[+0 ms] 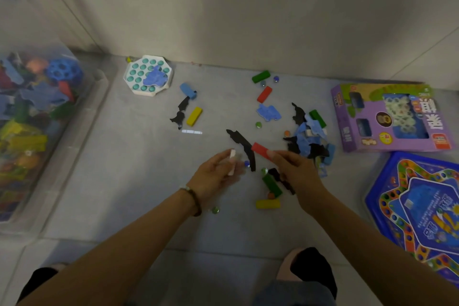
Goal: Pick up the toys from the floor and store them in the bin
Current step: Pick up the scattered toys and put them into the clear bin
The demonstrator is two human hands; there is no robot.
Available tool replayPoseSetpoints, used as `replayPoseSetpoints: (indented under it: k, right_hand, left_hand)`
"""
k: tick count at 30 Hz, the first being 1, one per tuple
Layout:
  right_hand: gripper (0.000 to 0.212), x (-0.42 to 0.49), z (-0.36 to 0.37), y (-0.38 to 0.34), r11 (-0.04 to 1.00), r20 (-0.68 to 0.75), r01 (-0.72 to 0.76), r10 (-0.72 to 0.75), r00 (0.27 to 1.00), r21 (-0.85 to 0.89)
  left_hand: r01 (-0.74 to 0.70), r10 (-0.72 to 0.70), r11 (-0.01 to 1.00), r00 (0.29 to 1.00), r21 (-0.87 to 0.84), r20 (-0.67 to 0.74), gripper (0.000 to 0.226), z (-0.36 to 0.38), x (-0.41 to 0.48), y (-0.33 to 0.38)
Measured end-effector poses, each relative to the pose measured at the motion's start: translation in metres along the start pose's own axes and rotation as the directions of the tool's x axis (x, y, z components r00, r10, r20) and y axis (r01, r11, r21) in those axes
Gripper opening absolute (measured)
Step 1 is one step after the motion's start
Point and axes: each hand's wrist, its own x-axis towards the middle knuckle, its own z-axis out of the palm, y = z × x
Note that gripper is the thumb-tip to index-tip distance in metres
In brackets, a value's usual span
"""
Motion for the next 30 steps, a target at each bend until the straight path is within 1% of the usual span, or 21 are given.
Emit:
replayPoseSetpoints:
  k: [1,2,3,4,5,7,9,10,12,13,14,16,18,20,22,24,27,30]
  right_hand:
    - [0.010,-0.003,0.002,-0.003,1.000,0.022,-0.015,0.014,1.000,0.014]
    - [0.011,-0.008,0.006,-0.004,1.000,0.056,-0.020,0.019,0.998,0.010]
    - [0.012,-0.012,0.010,-0.002,1.000,0.093,-0.020,0.019,0.996,0.010]
    - [0.012,-0.016,0.016,0.003,1.000,0.130,-0.022,0.019,0.991,0.016]
    - [0.012,-0.021,0.020,0.007,1.000,0.163,-0.026,0.022,0.986,0.018]
    - [0.008,-0.027,0.025,0.015,0.999,0.191,-0.035,0.033,0.981,0.004]
    - [0.007,-0.029,0.018,0.021,1.000,0.159,-0.028,0.028,0.987,-0.002]
    - [0.006,-0.028,0.010,0.024,0.999,0.130,0.006,-0.002,0.992,-0.034]
    - [0.007,-0.028,-0.010,0.031,0.970,0.116,0.136,-0.115,0.987,-0.203]
    - [0.010,-0.028,-0.020,0.035,0.930,0.140,0.198,-0.162,0.977,-0.310]
    - [0.014,-0.030,-0.028,0.041,0.887,0.170,0.238,-0.184,0.968,-0.396]
    - [0.018,-0.034,-0.036,0.055,0.843,0.208,0.259,-0.180,0.962,-0.471]
    - [0.020,-0.036,-0.035,0.066,0.830,0.197,0.247,-0.169,0.966,-0.499]
    - [0.021,-0.036,-0.030,0.073,0.831,0.171,0.237,-0.173,0.970,-0.504]
    - [0.023,-0.034,-0.026,0.075,0.835,0.147,0.243,-0.195,0.970,-0.494]
    - [0.023,-0.030,-0.025,0.076,0.839,0.125,0.244,-0.210,0.970,-0.487]
    - [0.022,-0.027,-0.025,0.075,0.845,0.121,0.250,-0.219,0.968,-0.473]
    - [0.024,-0.027,-0.026,0.074,0.805,0.143,0.270,-0.229,0.963,-0.528]
  left_hand:
    - [0.082,-0.074,0.977,0.996,-0.196,0.046,0.031,0.002,0.000,0.000]
    - [0.156,-0.137,0.921,0.988,-0.357,0.077,0.033,0.004,0.000,0.001]
    - [0.208,-0.182,0.854,0.978,-0.477,0.101,0.037,0.005,-0.001,0.002]
    - [0.239,-0.212,0.805,0.971,-0.543,0.114,0.042,0.007,-0.001,0.001]
    - [0.255,-0.233,0.789,0.966,-0.559,0.111,0.047,0.009,-0.002,0.000]
    - [0.259,-0.258,0.827,0.963,-0.500,0.073,0.045,0.015,-0.002,-0.004]
    - [0.232,-0.249,0.878,0.968,-0.418,0.015,0.033,0.018,-0.001,-0.009]
    - [0.212,-0.236,0.896,0.972,-0.389,-0.014,0.031,0.016,-0.001,-0.010]
    - [0.167,-0.193,0.932,0.980,-0.322,-0.049,0.031,0.008,-0.002,-0.009]
    - [0.153,-0.172,0.954,0.984,-0.260,-0.053,0.030,0.004,-0.003,-0.009]
    - [0.144,-0.157,0.973,0.986,-0.182,-0.060,0.030,0.001,-0.005,-0.010]
    - [0.126,-0.133,0.989,0.987,-0.076,-0.093,0.031,-0.002,-0.008,-0.012]
    - [0.114,-0.121,0.992,0.984,-0.060,-0.135,0.031,-0.002,-0.010,-0.016]
    - [0.135,-0.141,0.989,0.981,-0.053,-0.136,0.031,-0.003,-0.009,-0.017]
    - [0.187,-0.196,0.979,0.974,-0.083,-0.114,0.030,-0.003,-0.009,-0.017]
    - [0.226,-0.242,0.961,0.966,-0.161,-0.086,0.030,0.000,-0.008,-0.015]
    - [0.235,-0.253,0.952,0.965,-0.195,-0.071,0.029,0.002,-0.006,-0.016]
    - [0.252,-0.266,0.948,0.963,-0.196,-0.050,0.029,0.004,-0.004,-0.017]
